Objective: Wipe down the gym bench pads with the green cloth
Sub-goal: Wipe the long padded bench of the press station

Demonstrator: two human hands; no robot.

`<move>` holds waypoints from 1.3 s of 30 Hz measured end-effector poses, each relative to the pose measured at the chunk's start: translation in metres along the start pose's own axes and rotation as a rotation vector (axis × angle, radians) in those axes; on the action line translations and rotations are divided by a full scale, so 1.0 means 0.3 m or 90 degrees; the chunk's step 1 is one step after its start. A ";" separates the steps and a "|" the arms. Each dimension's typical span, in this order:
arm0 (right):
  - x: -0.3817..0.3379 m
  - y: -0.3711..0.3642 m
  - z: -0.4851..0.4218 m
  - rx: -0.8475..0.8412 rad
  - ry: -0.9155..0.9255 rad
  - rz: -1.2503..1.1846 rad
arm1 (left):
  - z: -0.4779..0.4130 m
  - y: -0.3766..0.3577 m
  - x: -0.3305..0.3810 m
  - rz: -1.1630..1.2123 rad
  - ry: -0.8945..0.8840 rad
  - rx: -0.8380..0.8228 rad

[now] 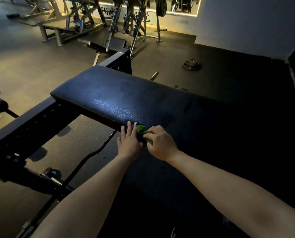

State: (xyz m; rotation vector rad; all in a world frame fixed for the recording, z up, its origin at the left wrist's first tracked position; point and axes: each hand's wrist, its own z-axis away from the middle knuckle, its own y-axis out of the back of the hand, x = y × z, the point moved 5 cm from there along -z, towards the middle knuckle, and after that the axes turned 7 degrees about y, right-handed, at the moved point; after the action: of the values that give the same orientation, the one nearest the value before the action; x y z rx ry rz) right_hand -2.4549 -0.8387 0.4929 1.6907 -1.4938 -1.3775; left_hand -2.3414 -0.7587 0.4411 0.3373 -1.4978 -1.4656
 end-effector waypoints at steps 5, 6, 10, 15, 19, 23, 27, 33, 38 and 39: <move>0.194 0.055 -0.048 -0.025 -0.110 0.086 | 0.001 0.013 -0.006 -0.002 -0.006 0.001; 0.249 0.073 -0.055 -0.037 -0.185 0.090 | 0.001 0.014 -0.007 0.002 -0.007 0.001; 0.261 0.068 -0.053 -0.030 -0.297 0.090 | -0.003 0.006 -0.009 0.011 -0.008 0.012; 0.064 -0.027 0.032 0.058 -0.167 0.126 | -0.008 -0.006 -0.014 0.014 -0.023 0.019; -0.006 -0.052 0.082 0.034 -0.107 0.197 | -0.004 -0.003 -0.016 0.021 -0.032 0.011; -0.034 -0.064 0.097 -0.008 -0.086 0.257 | -0.002 0.015 -0.020 0.007 -0.041 -0.001; -0.033 -0.080 0.134 -0.067 -0.019 0.289 | 0.002 0.031 -0.018 0.009 -0.055 -0.029; 0.003 0.000 0.063 0.103 -0.201 0.082 | 0.007 0.033 -0.011 0.022 -0.026 -0.014; 0.081 0.040 0.006 -0.019 -0.235 0.083 | -0.019 0.044 0.002 0.007 -0.035 0.039; 0.066 0.028 0.002 -0.051 -0.163 0.084 | -0.029 0.053 0.007 -0.010 -0.047 0.066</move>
State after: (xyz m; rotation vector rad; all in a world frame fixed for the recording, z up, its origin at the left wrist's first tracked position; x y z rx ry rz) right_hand -2.4611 -0.8591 0.4928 1.3830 -1.6315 -1.6047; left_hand -2.3289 -0.7619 0.4543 0.3611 -1.6375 -1.4291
